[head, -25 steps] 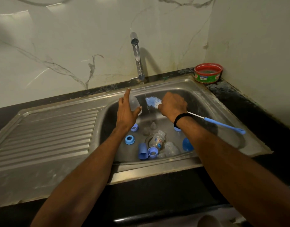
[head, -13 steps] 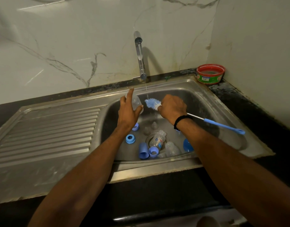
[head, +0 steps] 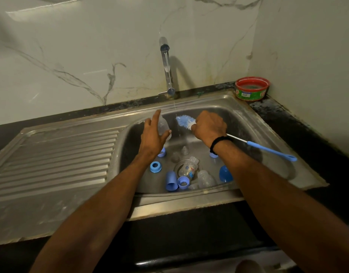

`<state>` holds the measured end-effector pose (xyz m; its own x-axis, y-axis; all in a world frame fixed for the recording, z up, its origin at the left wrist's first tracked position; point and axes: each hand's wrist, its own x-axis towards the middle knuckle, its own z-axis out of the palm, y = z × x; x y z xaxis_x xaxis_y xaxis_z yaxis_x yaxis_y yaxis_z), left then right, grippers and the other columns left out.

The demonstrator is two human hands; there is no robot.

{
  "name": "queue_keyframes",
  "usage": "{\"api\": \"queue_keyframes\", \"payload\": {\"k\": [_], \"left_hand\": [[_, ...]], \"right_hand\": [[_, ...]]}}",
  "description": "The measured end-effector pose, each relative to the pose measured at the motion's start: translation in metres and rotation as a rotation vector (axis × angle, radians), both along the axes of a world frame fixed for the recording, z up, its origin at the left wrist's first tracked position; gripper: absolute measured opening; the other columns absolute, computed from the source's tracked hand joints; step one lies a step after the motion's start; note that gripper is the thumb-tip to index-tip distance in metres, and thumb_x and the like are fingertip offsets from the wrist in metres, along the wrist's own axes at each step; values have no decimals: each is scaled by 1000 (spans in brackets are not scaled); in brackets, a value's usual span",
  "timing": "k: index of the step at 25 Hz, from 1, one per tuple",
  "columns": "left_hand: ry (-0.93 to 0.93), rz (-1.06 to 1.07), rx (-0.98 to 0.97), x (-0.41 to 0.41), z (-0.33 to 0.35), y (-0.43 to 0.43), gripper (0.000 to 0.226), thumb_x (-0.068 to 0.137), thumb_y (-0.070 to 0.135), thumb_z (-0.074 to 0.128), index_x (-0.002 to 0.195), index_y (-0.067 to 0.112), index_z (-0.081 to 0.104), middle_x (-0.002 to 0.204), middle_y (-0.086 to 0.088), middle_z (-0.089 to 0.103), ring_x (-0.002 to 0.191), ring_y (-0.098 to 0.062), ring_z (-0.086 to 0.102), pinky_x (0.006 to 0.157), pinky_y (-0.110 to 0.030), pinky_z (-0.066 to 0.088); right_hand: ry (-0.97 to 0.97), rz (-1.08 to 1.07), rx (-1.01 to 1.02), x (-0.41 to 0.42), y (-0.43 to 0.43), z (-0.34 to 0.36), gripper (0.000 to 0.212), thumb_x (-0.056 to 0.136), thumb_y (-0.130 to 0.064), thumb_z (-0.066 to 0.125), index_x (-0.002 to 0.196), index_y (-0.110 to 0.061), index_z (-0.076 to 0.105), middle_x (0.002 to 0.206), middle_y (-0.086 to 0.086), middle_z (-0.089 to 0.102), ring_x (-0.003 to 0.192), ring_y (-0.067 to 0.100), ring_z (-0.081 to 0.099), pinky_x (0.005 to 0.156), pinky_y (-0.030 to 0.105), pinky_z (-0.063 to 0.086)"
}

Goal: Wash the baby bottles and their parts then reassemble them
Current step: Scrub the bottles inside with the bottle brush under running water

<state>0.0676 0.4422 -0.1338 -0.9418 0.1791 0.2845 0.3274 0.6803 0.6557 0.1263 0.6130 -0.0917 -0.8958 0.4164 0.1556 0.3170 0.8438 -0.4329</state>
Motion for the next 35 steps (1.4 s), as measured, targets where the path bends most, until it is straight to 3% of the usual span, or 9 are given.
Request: {"api": "queue_keyframes", "payload": {"k": [6,10,13,18,22,25,28,31,35], "left_hand": [[46,11,-7,-2,-2,-3,83,92,17,72,159,28,23,157,-13,32,140,-31,40,112,-47,39],[-40,-16,-80,-2,-7,-3,87,89,19,74,159,29,23,159,-12,29,142,-33,37,113,-48,37],[19,5,9,-3,-1,1,86,91,17,73,159,28,22,160,-13,27,142,-32,37,113,-49,37],[2,1,-44,-2,-2,-2,86,91,17,73,159,27,21,159,-14,29,142,-33,38,112,-46,38],[62,18,30,-1,3,0,83,93,18,71,159,26,22,157,-13,30,139,-30,40,111,-43,39],[-33,-10,-76,-3,-3,0,86,91,18,73,159,28,22,159,-13,28,141,-32,38,112,-45,38],[-27,-22,-18,-4,-6,0,86,91,19,73,159,28,21,158,-14,29,139,-30,39,111,-45,39],[-80,-44,-112,-5,-9,1,89,89,23,75,160,28,20,159,-14,29,141,-34,38,113,-50,38],[-75,-39,-96,-6,-9,4,88,90,21,74,159,29,20,159,-13,28,142,-34,37,113,-50,38]], "right_hand": [[4,-8,0,0,0,-1,24,91,-29,66,108,-11,67,105,10,68,96,28,65,67,30,42],[3,-10,-8,0,0,-3,26,92,-29,65,108,-10,66,106,11,68,97,28,65,67,31,42],[25,-17,-11,-2,1,-2,23,93,-28,64,107,-10,66,106,11,68,97,28,65,66,30,42],[31,-18,-17,0,1,-1,23,92,-27,65,107,-10,67,106,10,68,97,28,66,68,30,42],[35,-21,-9,-1,2,-1,24,92,-27,65,109,-10,66,108,11,68,100,29,65,70,30,43],[17,-16,-8,-1,1,-1,27,91,-29,66,110,-10,66,108,11,68,100,29,65,69,30,44],[25,-4,-1,0,2,1,26,92,-28,65,110,-10,66,108,11,67,99,29,65,69,30,44],[23,-15,-9,0,1,-1,26,91,-28,66,109,-10,66,109,11,68,100,29,65,70,30,45],[13,-31,-12,0,2,-2,28,91,-30,66,111,-11,65,110,11,67,100,29,65,71,32,47]]}}
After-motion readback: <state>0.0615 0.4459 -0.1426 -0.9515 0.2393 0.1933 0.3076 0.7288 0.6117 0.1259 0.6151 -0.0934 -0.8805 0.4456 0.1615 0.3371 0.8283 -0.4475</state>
